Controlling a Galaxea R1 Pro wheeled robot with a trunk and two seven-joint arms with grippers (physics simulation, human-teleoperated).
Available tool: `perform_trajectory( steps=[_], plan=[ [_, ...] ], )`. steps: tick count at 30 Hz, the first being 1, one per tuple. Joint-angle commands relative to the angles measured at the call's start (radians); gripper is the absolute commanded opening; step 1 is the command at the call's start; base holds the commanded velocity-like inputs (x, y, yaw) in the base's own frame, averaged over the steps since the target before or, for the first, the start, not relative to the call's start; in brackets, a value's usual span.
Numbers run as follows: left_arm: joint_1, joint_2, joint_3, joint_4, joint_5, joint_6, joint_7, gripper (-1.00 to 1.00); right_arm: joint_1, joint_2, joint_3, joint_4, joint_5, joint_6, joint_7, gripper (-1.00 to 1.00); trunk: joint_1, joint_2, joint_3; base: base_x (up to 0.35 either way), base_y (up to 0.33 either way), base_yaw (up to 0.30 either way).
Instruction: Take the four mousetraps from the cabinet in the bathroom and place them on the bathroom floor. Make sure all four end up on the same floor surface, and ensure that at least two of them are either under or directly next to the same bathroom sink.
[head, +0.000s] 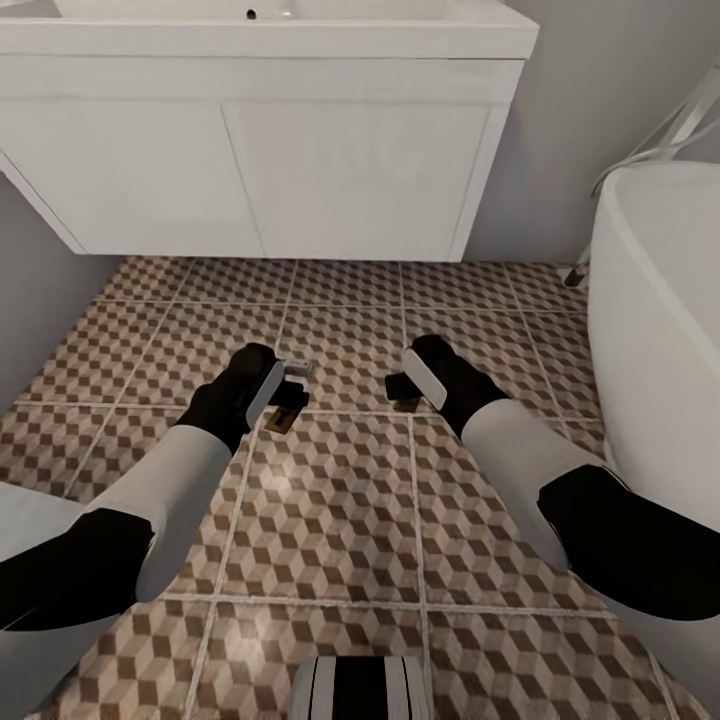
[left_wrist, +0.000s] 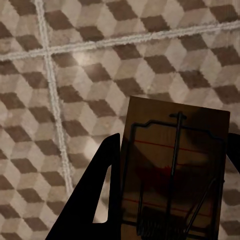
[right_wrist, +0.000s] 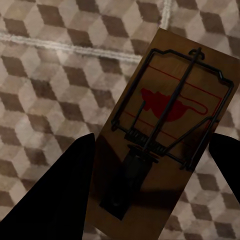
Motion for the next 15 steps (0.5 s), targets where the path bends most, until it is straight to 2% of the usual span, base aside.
perform_trajectory(
  steps=[1,15],
  plan=[
    [-0.003,0.001,-0.003,-0.001,0.009,0.003,0.009,-1.00,-0.003,0.000,0.003,0.000,-0.009,0.003,-0.009,-1.00,0.000,-0.001,-0.005,0.000,0.000,0.000],
    [-0.042,0.000,-0.003,0.000,0.009,0.003,0.009,-1.00,-0.041,0.000,0.003,0.000,-0.010,0.048,-0.009,-1.00,0.006,-0.004,-0.059,0.000,0.000,0.000]
  ],
)
